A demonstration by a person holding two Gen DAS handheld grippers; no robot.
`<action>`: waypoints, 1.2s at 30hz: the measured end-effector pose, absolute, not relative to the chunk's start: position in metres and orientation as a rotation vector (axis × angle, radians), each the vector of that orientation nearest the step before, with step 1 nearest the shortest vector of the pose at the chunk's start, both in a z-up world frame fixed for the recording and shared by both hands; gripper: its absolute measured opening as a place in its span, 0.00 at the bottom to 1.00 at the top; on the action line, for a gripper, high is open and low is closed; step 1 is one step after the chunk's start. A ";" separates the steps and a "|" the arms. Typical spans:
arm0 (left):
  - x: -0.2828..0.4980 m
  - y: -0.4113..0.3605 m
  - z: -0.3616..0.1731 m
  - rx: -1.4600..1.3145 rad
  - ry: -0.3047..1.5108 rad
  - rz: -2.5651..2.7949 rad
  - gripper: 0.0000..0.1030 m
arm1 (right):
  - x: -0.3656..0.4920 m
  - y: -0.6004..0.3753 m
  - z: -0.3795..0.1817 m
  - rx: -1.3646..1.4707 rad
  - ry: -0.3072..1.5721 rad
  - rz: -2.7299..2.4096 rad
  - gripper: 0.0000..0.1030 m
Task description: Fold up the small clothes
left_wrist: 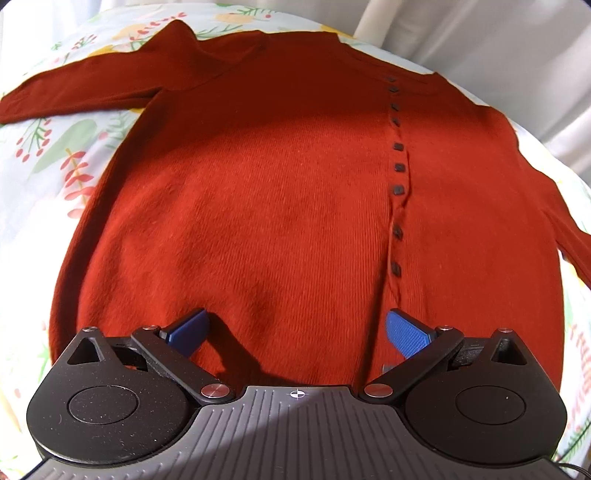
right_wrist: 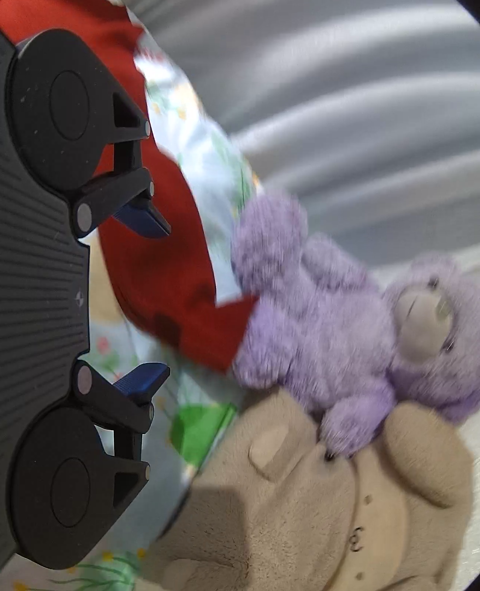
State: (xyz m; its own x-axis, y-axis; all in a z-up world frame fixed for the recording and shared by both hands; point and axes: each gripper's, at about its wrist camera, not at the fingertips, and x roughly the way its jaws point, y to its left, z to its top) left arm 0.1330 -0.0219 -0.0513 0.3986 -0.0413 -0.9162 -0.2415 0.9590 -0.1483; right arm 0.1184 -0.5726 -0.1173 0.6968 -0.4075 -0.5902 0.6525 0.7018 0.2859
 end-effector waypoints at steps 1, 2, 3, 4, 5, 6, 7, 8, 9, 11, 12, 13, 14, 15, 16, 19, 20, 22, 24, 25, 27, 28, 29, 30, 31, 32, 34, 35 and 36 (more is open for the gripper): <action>0.137 -0.023 -0.053 -0.277 1.161 0.135 1.00 | 0.123 -0.580 -0.123 0.517 0.526 -0.623 0.64; 0.140 -0.024 -0.055 -0.276 1.164 0.141 1.00 | 0.128 -0.585 -0.128 0.522 0.529 -0.629 0.61; 0.143 -0.025 -0.057 -0.275 1.169 0.148 1.00 | 0.134 -0.590 -0.133 0.522 0.533 -0.633 0.58; 0.145 -0.026 -0.058 -0.271 1.172 0.153 1.00 | 0.137 -0.592 -0.137 0.517 0.542 -0.638 0.55; 0.147 -0.027 -0.059 -0.268 1.172 0.157 1.00 | 0.142 -0.594 -0.141 0.520 0.553 -0.641 0.47; 0.148 -0.027 -0.060 -0.266 1.172 0.163 1.00 | 0.146 -0.597 -0.145 0.529 0.561 -0.641 0.37; 0.148 -0.027 -0.061 -0.266 1.171 0.168 1.00 | 0.148 -0.598 -0.148 0.532 0.557 -0.642 0.35; 0.148 -0.027 -0.062 -0.268 1.169 0.171 1.00 | 0.150 -0.597 -0.148 0.519 0.545 -0.643 0.26; 0.148 -0.026 -0.062 -0.271 1.167 0.170 1.00 | 0.152 -0.596 -0.145 0.519 0.546 -0.623 0.10; 0.147 -0.024 -0.061 -0.278 1.165 0.162 1.00 | 0.154 -0.587 -0.136 0.524 0.530 -0.616 0.06; 0.147 -0.023 -0.059 -0.282 1.162 0.157 1.00 | 0.152 -0.577 -0.125 0.506 0.499 -0.608 0.06; 0.147 -0.022 -0.058 -0.286 1.156 0.149 1.00 | 0.152 -0.562 -0.111 0.467 0.462 -0.575 0.06; 0.148 -0.021 -0.055 -0.291 1.145 0.138 1.00 | 0.154 -0.545 -0.097 0.423 0.433 -0.532 0.06; 0.150 -0.020 -0.052 -0.296 1.133 0.122 1.00 | 0.157 -0.524 -0.082 0.382 0.404 -0.469 0.06; 0.152 -0.020 -0.049 -0.304 1.118 0.104 1.00 | 0.160 -0.500 -0.067 0.347 0.377 -0.386 0.06; 0.161 -0.019 -0.038 -0.355 1.072 0.007 1.00 | 0.168 -0.418 -0.034 0.241 0.346 -0.113 0.06; 0.165 -0.018 -0.034 -0.376 1.051 -0.025 1.00 | 0.170 -0.389 -0.029 0.207 0.347 -0.021 0.06; 0.176 -0.017 -0.029 -0.420 0.997 -0.076 1.00 | 0.174 -0.334 -0.030 0.156 0.374 0.136 0.06; 0.190 -0.017 -0.029 -0.466 0.959 -0.105 1.00 | 0.180 -0.285 -0.043 0.103 0.433 0.268 0.07; 0.197 -0.018 -0.030 -0.487 0.961 -0.107 1.00 | 0.184 -0.264 -0.054 0.083 0.479 0.322 0.07; 0.209 -0.018 -0.034 -0.538 0.975 -0.150 1.00 | 0.187 -0.240 -0.075 0.081 0.585 0.404 0.11; 0.213 -0.017 -0.036 -0.571 0.984 -0.196 1.00 | 0.184 -0.234 -0.082 0.090 0.626 0.414 0.14; 0.219 -0.018 -0.039 -0.601 0.994 -0.235 1.00 | 0.180 -0.235 -0.088 0.102 0.647 0.408 0.19; 0.224 -0.019 -0.043 -0.623 1.005 -0.258 1.00 | 0.176 -0.239 -0.091 0.111 0.655 0.396 0.24; 0.230 -0.021 -0.045 -0.636 1.018 -0.278 1.00 | 0.172 -0.246 -0.094 0.120 0.663 0.382 0.27; 0.234 -0.024 -0.049 -0.640 1.037 -0.299 0.96 | 0.166 -0.253 -0.096 0.133 0.670 0.365 0.32; 0.238 -0.030 -0.057 -0.660 1.083 -0.324 0.87 | 0.152 -0.271 -0.102 0.195 0.691 0.339 0.37; 0.240 -0.034 -0.061 -0.671 1.105 -0.336 0.84 | 0.144 -0.279 -0.104 0.238 0.701 0.326 0.38; 0.243 -0.038 -0.065 -0.676 1.121 -0.349 0.82 | 0.137 -0.286 -0.106 0.277 0.706 0.305 0.38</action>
